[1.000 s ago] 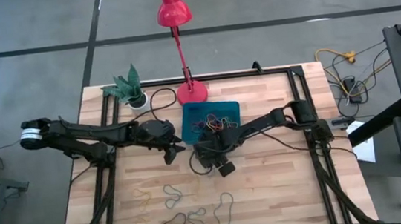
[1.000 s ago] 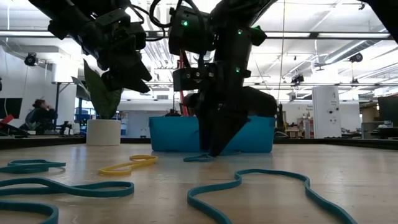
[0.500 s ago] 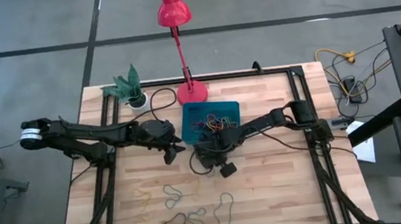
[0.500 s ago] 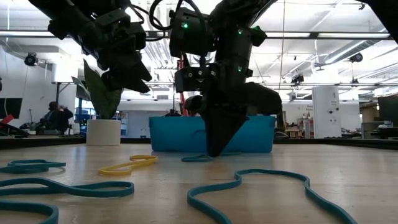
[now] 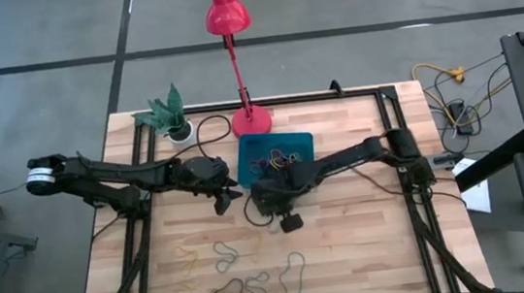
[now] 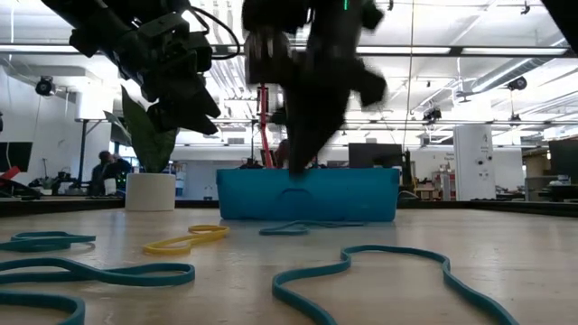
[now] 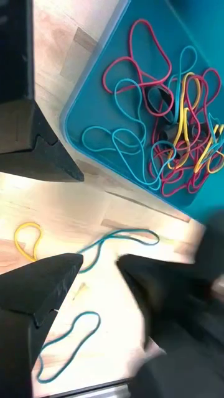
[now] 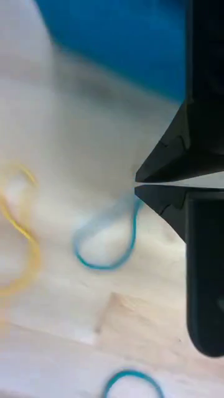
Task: Pick and place rubber bands into bin
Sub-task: Put the blue rubber band into the blue bin
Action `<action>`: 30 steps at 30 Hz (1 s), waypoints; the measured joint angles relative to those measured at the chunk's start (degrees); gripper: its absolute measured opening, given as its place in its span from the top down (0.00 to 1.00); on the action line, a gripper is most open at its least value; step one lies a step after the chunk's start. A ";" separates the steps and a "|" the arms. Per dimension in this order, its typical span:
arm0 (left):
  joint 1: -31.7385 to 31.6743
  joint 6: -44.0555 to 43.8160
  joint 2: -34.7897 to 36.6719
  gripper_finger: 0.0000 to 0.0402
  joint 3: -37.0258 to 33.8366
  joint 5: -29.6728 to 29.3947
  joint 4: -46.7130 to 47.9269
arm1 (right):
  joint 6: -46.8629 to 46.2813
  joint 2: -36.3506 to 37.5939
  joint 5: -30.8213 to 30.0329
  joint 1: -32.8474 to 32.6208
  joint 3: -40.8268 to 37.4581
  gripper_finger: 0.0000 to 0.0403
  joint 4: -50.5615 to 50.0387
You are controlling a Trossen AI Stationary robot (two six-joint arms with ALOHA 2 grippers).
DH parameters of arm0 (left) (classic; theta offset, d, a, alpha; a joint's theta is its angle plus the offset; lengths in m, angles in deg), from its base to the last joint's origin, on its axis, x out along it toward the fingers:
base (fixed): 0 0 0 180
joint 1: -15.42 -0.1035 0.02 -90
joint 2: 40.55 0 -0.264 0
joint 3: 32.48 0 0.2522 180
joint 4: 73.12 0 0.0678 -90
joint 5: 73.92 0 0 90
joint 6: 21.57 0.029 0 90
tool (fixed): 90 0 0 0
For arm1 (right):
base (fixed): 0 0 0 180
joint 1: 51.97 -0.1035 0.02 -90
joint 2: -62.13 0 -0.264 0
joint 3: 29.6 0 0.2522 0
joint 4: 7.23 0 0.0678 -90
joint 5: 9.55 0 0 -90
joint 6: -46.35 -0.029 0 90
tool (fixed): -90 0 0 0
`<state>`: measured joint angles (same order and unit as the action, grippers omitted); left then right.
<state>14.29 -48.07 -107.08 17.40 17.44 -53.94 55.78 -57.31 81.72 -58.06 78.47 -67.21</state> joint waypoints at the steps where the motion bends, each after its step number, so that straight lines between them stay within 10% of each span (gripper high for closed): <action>1: 0.02 0.00 0.00 0.55 0.00 0.01 0.01 | -0.17 0.70 -1.19 0.07 0.94 0.98 -0.27; 20: 0.01 0.26 0.00 0.55 0.00 0.00 -0.47 | 7.40 2.85 -5.12 -3.11 -0.97 0.97 -10.40; 30: 0.00 0.24 0.00 0.55 0.00 -0.03 -0.44 | 9.03 -1.80 -4.83 -2.97 -1.99 0.76 -3.88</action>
<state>14.29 -47.83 -107.08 17.40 17.42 -54.38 64.81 -59.11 76.89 -61.03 76.48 -71.08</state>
